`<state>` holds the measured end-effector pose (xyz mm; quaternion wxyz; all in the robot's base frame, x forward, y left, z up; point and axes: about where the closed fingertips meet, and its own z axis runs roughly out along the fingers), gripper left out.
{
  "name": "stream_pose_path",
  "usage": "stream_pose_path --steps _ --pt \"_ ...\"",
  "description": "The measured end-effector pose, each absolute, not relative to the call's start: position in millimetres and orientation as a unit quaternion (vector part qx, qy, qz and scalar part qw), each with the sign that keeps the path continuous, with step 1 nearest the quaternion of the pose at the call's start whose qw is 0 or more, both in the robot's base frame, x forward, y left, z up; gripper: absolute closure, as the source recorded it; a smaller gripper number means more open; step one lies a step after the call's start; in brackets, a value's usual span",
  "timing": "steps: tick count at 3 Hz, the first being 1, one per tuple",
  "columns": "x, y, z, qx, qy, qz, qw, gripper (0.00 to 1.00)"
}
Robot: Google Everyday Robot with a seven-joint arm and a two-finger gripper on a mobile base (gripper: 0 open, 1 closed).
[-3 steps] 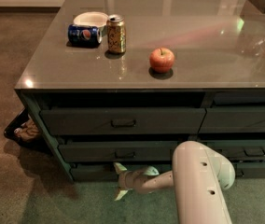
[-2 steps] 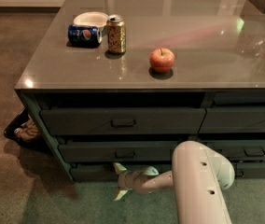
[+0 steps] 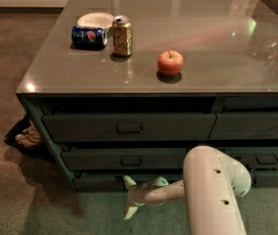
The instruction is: Open bottom drawer
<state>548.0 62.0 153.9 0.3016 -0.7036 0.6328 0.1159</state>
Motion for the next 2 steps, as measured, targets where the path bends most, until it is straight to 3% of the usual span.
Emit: stream_pose_path --steps 2 --pt "541.5 59.1 152.3 -0.702 0.636 0.12 0.297 0.0"
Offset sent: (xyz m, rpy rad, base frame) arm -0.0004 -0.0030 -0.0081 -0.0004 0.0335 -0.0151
